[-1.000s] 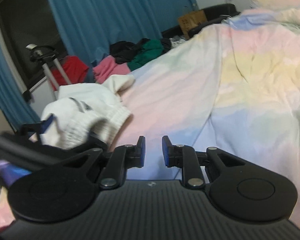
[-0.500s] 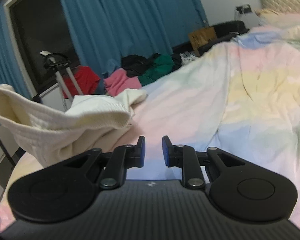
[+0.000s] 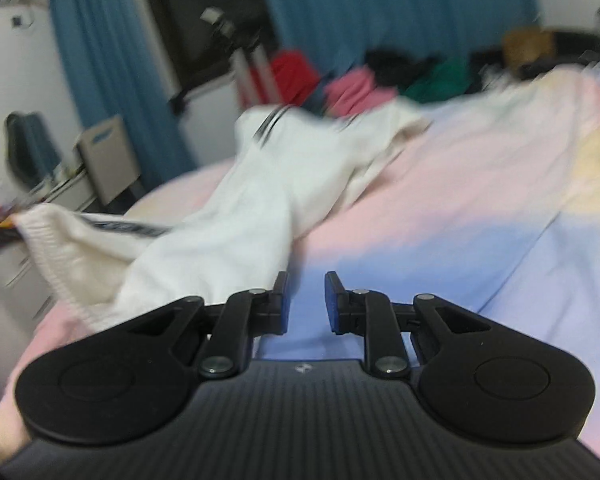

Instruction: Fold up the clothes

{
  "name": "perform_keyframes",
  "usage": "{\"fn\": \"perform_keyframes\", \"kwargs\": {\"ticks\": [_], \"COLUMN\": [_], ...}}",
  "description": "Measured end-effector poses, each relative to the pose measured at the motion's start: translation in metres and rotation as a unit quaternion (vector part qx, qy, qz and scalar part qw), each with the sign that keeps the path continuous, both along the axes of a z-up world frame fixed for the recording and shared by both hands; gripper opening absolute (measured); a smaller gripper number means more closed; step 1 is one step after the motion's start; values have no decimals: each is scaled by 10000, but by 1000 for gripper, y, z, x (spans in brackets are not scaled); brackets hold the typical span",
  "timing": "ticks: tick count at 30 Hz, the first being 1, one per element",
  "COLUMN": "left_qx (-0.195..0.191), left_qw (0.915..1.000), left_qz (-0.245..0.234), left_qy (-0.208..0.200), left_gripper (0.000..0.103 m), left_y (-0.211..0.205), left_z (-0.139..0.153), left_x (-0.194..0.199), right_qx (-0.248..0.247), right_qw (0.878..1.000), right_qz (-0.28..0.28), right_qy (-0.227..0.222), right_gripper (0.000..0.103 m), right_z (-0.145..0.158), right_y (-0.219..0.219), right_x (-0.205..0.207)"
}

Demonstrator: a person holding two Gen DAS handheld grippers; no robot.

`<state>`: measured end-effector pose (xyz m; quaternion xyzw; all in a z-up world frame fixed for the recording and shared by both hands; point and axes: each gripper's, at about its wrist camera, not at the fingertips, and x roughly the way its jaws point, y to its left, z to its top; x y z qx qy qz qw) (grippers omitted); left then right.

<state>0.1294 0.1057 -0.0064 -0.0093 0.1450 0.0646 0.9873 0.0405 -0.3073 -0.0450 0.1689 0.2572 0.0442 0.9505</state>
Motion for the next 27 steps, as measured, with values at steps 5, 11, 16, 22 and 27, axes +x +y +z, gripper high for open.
{"fn": "perform_keyframes", "kwargs": {"ticks": [5,11,16,22,27], "left_qx": [-62,104,487,1338,1489], "left_qw": [9997,9974,9899,9800,9816], "left_qz": [130,36,-101,-457,-696], "left_qy": [186,707,1328,1403,974], "left_gripper": [12,24,40,55,63], "left_y": [36,24,17,8,-4], "left_z": [-13,-20,-35,-37,-26], "left_x": [11,34,44,32,15], "right_qx": [-487,-862,-1071,-1275,-1303], "right_qw": [9948,9886,9876,9895,9873], "right_qz": [783,1096,1079,673,161], "right_qy": [423,567,394,82,-893], "right_gripper": [47,53,53,20,14], "right_z": [-17,-37,-44,-27,26], "right_y": [44,77,85,88,73], "right_x": [14,30,39,45,11]}}
